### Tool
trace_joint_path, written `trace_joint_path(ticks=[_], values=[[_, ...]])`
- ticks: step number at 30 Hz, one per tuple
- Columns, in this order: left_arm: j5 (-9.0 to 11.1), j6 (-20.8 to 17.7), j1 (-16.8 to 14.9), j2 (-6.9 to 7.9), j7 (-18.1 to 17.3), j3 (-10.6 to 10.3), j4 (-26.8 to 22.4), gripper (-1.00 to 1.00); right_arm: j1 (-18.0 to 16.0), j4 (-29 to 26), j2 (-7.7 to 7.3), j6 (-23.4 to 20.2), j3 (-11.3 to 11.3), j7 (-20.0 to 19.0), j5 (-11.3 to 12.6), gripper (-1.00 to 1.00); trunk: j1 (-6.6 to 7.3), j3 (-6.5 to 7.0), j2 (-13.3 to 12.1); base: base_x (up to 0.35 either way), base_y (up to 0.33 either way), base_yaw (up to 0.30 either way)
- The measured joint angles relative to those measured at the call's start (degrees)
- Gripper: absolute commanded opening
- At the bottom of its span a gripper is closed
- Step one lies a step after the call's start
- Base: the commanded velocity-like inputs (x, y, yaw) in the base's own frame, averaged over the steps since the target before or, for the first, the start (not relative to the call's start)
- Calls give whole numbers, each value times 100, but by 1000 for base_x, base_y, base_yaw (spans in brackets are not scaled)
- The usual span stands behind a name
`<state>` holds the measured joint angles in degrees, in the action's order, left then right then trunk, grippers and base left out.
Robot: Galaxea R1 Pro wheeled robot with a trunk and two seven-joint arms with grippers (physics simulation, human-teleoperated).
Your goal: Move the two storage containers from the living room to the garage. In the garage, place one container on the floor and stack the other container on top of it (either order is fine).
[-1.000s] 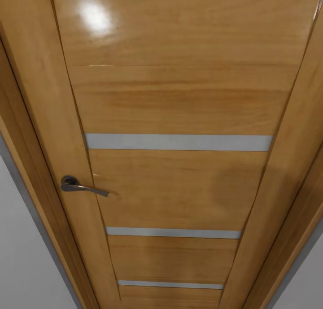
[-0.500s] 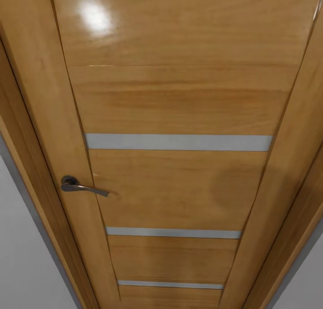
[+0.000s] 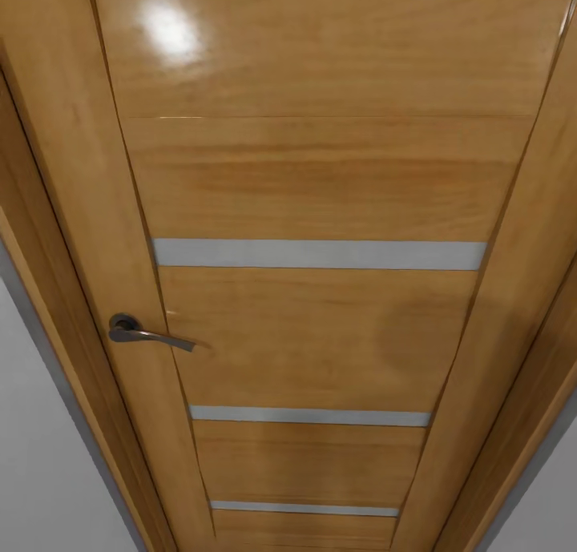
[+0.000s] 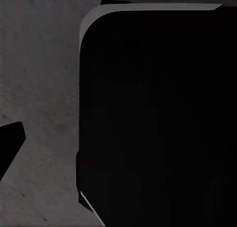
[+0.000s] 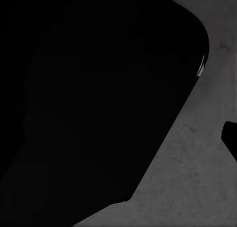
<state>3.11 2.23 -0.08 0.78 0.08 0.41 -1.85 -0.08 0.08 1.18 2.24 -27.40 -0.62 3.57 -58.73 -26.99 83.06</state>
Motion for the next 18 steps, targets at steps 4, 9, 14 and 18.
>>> trace_joint_path(ticks=[4,9,14,18], values=[[0,0,0,1,0,2,0,100,0,0,-2,8,-24,45,-29,100,0,0,0,0,0,0],[-5,0,0,-5,-9,-11,-3,100,-2,-555,-84,12,-33,22,-12,100,0,1,0,0,0,0],[-8,0,0,0,-15,-15,-7,100,-1,-1911,-150,-265,-25,13,-1,100,0,1,0,0,0,0],[-8,0,0,1,-16,-15,-8,100,-1,-2863,-325,-711,-6,17,1,100,0,1,0,0,0,0]])
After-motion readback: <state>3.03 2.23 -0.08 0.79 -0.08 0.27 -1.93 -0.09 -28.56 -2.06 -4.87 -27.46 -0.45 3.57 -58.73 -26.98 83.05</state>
